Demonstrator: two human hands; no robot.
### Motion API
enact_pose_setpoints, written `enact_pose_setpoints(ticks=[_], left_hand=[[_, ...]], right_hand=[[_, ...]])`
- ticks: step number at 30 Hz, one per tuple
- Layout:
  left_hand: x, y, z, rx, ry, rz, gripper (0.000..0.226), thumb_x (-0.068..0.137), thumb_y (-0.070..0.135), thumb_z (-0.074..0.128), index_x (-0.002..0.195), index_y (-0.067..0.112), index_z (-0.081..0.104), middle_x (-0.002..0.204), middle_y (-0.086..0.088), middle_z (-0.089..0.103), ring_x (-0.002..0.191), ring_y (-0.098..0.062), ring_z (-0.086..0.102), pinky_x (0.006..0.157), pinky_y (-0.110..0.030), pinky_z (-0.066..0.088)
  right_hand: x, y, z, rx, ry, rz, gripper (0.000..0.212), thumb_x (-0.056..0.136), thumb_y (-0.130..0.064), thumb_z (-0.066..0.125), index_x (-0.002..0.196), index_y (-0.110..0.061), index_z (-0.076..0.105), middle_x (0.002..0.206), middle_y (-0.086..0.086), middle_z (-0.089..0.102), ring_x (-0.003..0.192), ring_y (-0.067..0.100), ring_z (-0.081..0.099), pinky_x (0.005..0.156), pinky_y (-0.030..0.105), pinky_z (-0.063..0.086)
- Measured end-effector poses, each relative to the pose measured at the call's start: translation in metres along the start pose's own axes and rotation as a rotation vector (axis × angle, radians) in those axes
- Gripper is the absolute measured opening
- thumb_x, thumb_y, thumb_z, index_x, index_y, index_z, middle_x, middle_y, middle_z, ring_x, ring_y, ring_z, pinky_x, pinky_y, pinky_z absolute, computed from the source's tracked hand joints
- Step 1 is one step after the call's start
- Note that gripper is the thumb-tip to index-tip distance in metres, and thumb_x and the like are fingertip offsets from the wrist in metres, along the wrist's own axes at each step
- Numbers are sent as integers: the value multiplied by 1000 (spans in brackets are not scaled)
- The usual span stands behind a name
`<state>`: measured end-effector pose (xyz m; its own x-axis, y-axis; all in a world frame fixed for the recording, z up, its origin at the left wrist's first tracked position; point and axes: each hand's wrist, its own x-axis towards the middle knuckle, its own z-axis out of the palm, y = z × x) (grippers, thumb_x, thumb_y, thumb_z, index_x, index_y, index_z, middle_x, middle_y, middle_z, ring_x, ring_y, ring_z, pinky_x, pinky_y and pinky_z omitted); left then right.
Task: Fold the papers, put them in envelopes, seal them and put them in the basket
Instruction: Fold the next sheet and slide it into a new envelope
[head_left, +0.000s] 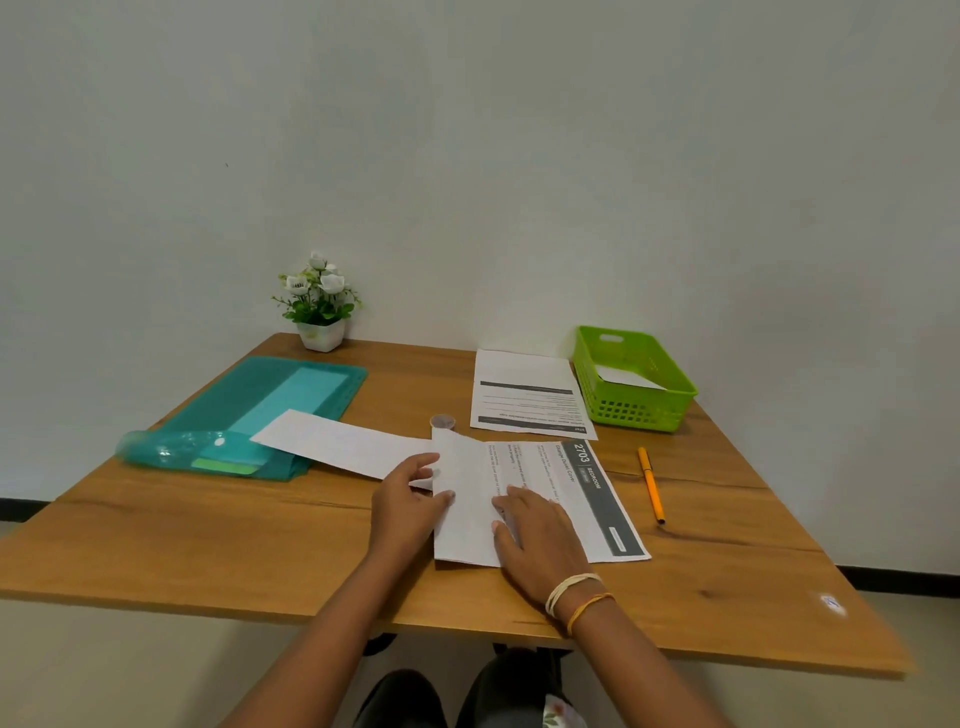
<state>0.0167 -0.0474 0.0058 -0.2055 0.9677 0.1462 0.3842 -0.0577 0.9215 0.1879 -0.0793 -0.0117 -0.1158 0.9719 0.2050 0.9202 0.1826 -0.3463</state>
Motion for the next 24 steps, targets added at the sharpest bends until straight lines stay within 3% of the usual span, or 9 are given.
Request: enact_pose_setpoints(ticks=[7,14,17,19,21,24], left_hand=[[2,-7,2,24,-15,-20,39,80,13,76,117,19,66,118,0,65,97,-8,58,70,-11,45],[-2,-6,1,-6,20,-10,30,82,12,74,110,22,68,123,1,62,98,-9,58,66,-12,42],[-5,-7,0,-39,33,27,28,84,12,70,106,28,66,128,1,59,95,-8,58,62,-13,44],[-7,-5,-1,-86,55,33,28,88,11,65,111,28,64,130,4,57,101,-6,53,60,-9,42],[-10,-1,-1,-197,67,15,32,92,8,60,120,25,58,125,7,53,90,-2,54,51,-8,45],[-12,0,-1,-325,33,41,41,95,6,55,131,25,48,129,7,49,83,-10,65,54,-19,55]], right_hand=[[-12,-11,-7,101,114,-145,51,93,-48,32,138,-27,45,142,-5,48,132,12,41,115,36,29],[-15,-30,-12,20,-2,-360,72,81,-68,49,139,-26,37,141,-3,46,124,14,43,108,31,31],[-15,-30,-10,-4,15,-376,67,82,-56,56,138,-23,40,138,0,49,123,17,46,105,33,37],[-17,-28,-8,-4,69,-345,58,82,-45,58,134,-21,47,133,3,54,118,20,52,99,31,44],[-20,-26,-5,29,142,-280,52,82,-38,60,130,-21,53,126,3,60,112,19,57,94,29,50],[-26,-26,-4,185,210,-116,56,82,-31,62,135,-26,46,128,-2,57,112,14,56,91,25,53]])
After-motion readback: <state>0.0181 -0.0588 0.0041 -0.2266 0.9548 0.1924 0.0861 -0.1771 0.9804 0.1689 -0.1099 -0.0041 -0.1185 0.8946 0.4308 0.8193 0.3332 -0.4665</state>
